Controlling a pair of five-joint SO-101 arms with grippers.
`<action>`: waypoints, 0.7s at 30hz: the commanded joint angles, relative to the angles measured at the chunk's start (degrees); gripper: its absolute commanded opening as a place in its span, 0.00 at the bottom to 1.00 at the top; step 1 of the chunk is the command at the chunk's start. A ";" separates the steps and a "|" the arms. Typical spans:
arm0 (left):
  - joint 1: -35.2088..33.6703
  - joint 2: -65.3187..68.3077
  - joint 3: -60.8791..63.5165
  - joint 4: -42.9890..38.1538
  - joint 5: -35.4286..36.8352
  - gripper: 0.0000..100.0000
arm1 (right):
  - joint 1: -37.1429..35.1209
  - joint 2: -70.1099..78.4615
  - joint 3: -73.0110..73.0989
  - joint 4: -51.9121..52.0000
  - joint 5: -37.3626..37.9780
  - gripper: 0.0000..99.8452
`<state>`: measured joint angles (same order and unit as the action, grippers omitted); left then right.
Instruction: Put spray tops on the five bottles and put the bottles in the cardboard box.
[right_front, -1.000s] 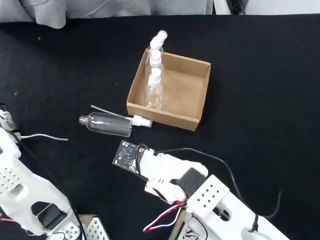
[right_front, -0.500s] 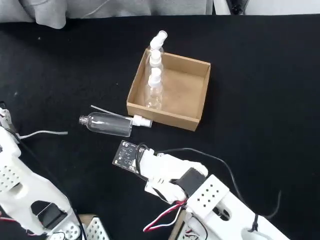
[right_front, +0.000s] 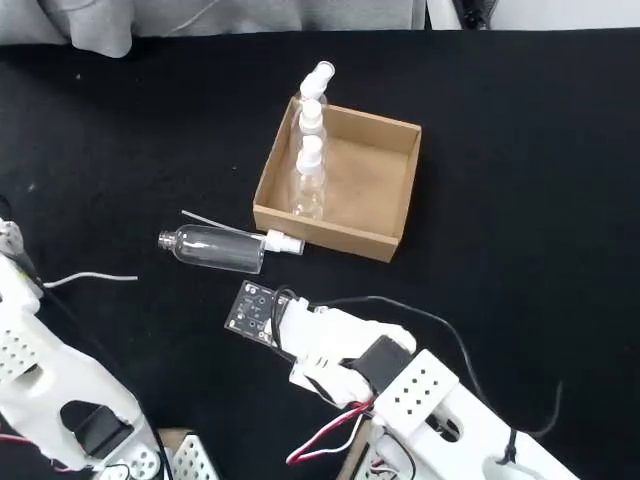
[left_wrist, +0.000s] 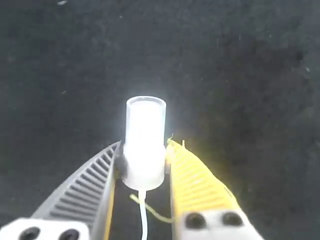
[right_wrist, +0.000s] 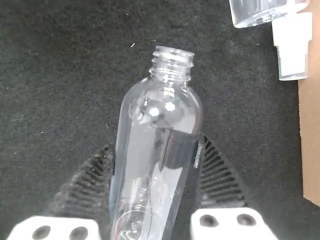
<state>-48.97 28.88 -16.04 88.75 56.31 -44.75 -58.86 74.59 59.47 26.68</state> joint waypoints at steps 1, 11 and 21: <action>-0.84 -0.88 -9.63 7.56 -1.41 0.03 | 0.62 -0.57 -2.07 0.88 0.18 0.08; -0.66 -0.88 -18.59 12.04 -2.90 0.03 | 1.14 -0.48 -3.03 1.93 0.18 0.08; -0.22 -8.88 -14.46 12.04 -4.22 0.03 | 1.93 2.33 -5.23 2.90 0.09 0.09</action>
<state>-49.41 28.35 -31.34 100.00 52.70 -44.75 -58.86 74.59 61.67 26.68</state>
